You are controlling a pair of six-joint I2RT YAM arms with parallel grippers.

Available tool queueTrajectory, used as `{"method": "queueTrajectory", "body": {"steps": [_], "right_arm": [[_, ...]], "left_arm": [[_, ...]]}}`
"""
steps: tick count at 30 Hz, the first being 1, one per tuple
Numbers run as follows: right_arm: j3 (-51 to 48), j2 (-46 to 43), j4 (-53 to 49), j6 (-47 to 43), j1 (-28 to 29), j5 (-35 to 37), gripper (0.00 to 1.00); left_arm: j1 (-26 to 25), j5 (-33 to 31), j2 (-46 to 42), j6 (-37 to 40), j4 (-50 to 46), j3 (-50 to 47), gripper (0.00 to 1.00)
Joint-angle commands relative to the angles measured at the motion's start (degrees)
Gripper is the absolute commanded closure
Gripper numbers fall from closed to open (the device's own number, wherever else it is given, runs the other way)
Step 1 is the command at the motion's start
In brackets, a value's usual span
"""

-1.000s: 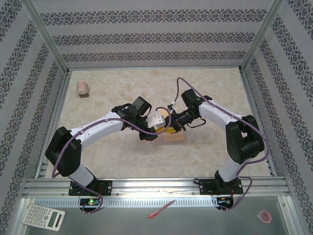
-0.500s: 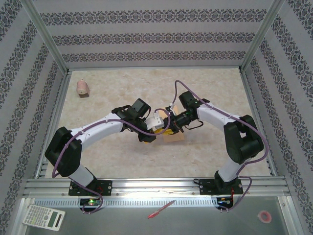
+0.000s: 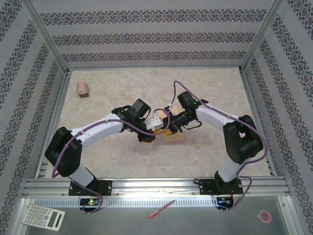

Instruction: Place the letter into the envelope and seal it

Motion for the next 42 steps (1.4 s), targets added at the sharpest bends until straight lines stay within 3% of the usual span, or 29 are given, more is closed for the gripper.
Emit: {"method": "queueTrajectory", "body": {"steps": [1,14,25,32,42], "right_arm": [[-0.7,2.0,3.8,0.5,7.9,-6.7,0.79],[0.3,1.7,0.7,-1.4,6.3,-5.5,0.79],[4.1,-0.8,-9.4,-7.9,-0.8,-4.9,0.74],[5.8,-2.3,-12.0,-9.5,-3.7,-4.7,0.66],[11.4,-4.4,-24.4,-18.5,-11.2,-2.7,0.64]], "left_arm": [[-2.7,9.3,-3.5,-0.7,30.5,4.5,1.0],[-1.9,7.8,-7.7,-1.7,29.9,-0.5,1.0],[-0.9,5.2,-11.4,-3.9,28.3,-5.7,1.0],[-0.2,4.4,-11.2,-5.6,25.6,-6.2,1.0],[2.6,3.5,-10.1,-10.5,20.9,-5.9,1.0]]}}
